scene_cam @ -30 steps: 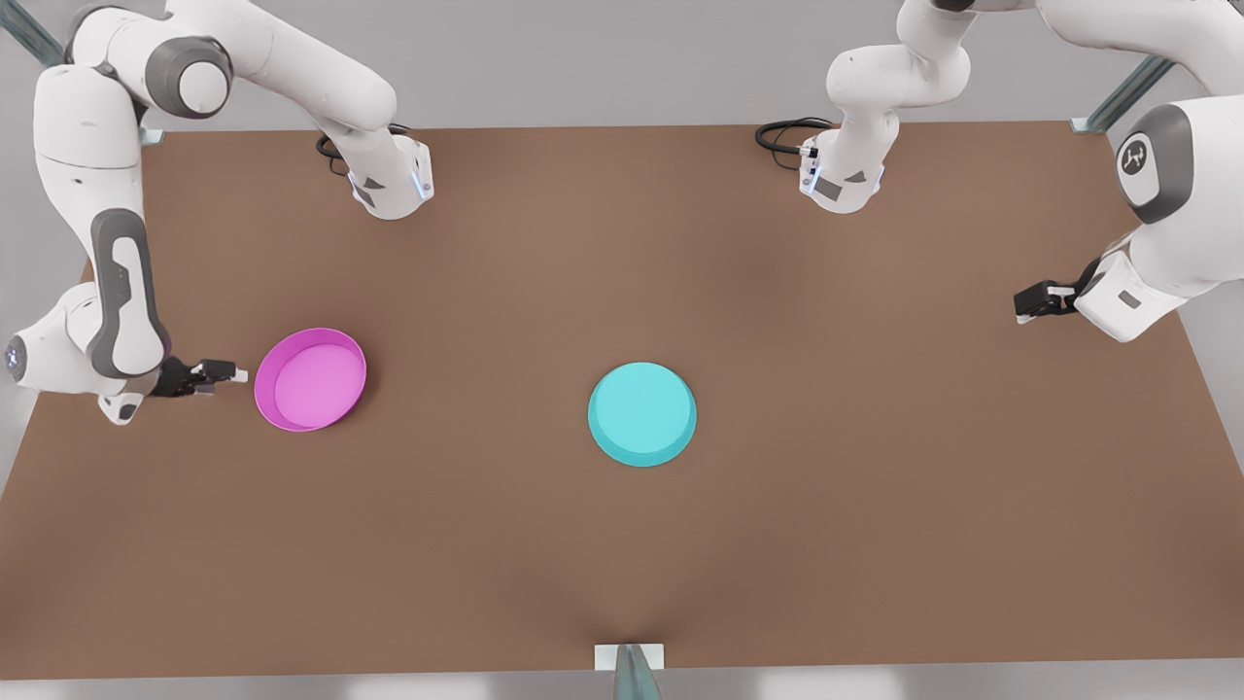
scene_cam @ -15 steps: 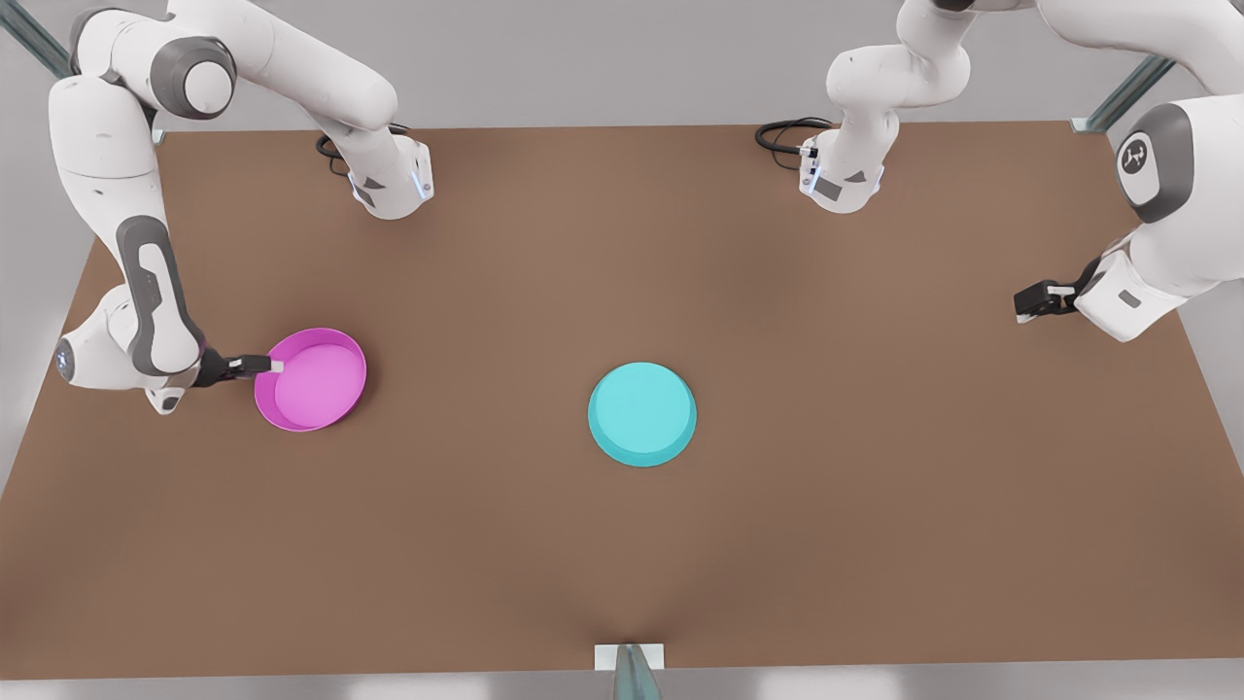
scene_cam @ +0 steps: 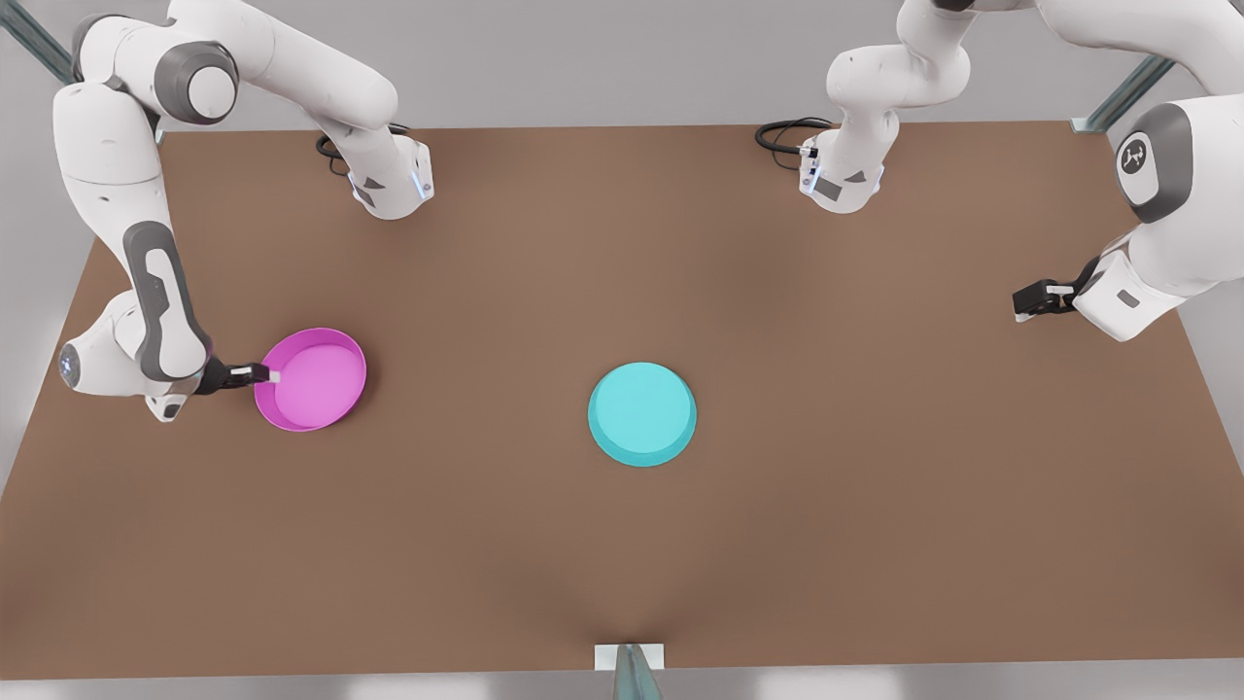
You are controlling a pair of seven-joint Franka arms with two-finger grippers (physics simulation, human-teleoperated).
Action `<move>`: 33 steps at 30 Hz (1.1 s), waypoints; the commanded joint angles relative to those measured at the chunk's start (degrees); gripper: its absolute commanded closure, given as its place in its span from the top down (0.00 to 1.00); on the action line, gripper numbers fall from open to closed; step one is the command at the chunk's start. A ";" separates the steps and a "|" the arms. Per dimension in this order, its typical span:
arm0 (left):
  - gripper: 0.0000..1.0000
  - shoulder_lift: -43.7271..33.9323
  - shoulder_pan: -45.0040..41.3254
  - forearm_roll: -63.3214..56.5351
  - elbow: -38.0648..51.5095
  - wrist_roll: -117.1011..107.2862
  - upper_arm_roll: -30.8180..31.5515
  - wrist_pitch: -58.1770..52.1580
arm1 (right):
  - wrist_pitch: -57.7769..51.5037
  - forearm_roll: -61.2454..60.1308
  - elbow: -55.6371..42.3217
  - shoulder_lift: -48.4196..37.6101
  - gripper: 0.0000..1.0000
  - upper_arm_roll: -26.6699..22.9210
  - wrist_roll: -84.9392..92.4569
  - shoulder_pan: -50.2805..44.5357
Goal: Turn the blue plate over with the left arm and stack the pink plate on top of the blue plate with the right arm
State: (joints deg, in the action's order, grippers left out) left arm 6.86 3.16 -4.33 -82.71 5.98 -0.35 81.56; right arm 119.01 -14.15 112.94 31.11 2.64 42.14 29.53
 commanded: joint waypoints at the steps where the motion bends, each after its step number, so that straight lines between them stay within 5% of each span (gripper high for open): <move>1: 1.00 -0.09 0.00 0.02 0.00 0.00 0.00 -0.09 | -0.01 0.00 -0.09 0.00 0.21 0.00 0.40 0.00; 16: 1.00 -0.18 0.00 -0.07 0.00 0.00 0.00 -0.61 | -0.97 0.61 -1.23 -0.09 0.21 0.00 1.02 -0.53; 23: 1.00 -0.18 0.00 -0.07 0.00 0.00 0.00 -0.53 | -13.10 -0.09 -8.79 -0.88 0.21 0.00 -4.61 -6.41; 30: 1.00 -0.27 0.00 -0.07 0.00 0.00 0.09 -0.61 | -12.58 -0.27 -11.43 -0.79 0.21 15.03 -26.66 -8.70; 33: 1.00 -0.18 0.00 -0.07 0.00 0.00 0.09 -0.53 | -12.14 -0.27 -13.01 -0.79 0.21 17.58 -31.68 -11.07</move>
State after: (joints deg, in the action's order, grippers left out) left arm 6.68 3.16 -4.39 -82.71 5.98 -0.26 81.01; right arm 107.83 -14.89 100.01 30.31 21.41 8.90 18.30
